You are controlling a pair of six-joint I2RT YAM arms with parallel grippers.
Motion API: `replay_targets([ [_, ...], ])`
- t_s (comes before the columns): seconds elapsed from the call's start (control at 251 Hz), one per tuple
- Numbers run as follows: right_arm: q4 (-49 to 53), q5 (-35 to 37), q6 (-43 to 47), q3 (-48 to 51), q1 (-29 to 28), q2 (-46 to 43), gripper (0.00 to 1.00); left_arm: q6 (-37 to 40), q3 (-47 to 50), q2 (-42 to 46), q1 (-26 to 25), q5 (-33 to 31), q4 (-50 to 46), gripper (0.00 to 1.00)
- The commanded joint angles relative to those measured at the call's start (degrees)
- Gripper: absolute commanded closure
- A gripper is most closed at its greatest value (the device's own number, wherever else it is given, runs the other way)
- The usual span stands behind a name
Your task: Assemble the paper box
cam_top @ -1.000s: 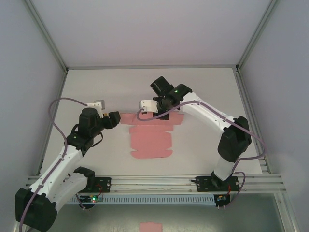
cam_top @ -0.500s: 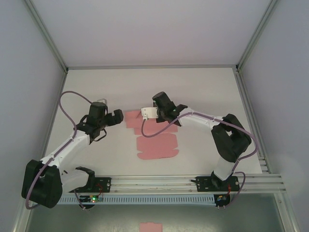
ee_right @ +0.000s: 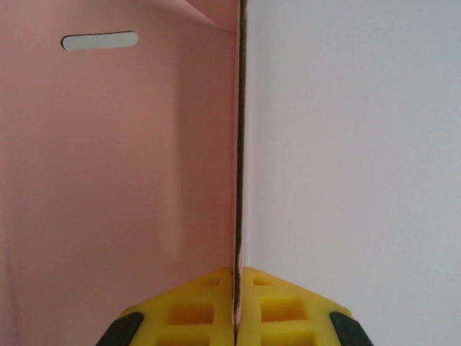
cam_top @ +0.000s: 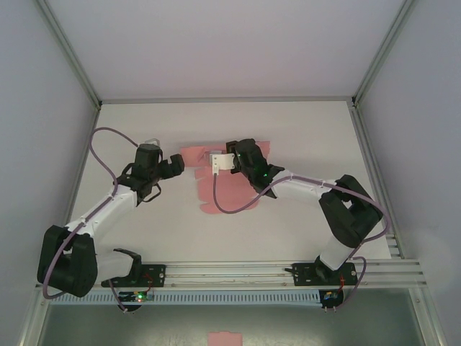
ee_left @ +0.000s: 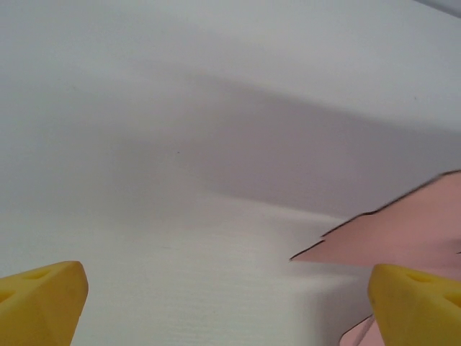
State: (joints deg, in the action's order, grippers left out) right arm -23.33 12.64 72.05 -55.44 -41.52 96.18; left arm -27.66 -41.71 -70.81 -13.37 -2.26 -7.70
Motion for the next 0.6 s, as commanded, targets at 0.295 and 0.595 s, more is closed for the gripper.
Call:
replay_targets([
  [0.295,-18.49,-0.52,6.14,8.85,-0.69,4.03,1.0,-3.81,2.09,-1.12,8.04,-2.24,6.33,0.0],
  [0.595,-15.72,-0.93,3.79,8.33,-1.2,2.54,1.0,2.71,-2.11,-14.01,7.02,21.15,16.76,0.28],
])
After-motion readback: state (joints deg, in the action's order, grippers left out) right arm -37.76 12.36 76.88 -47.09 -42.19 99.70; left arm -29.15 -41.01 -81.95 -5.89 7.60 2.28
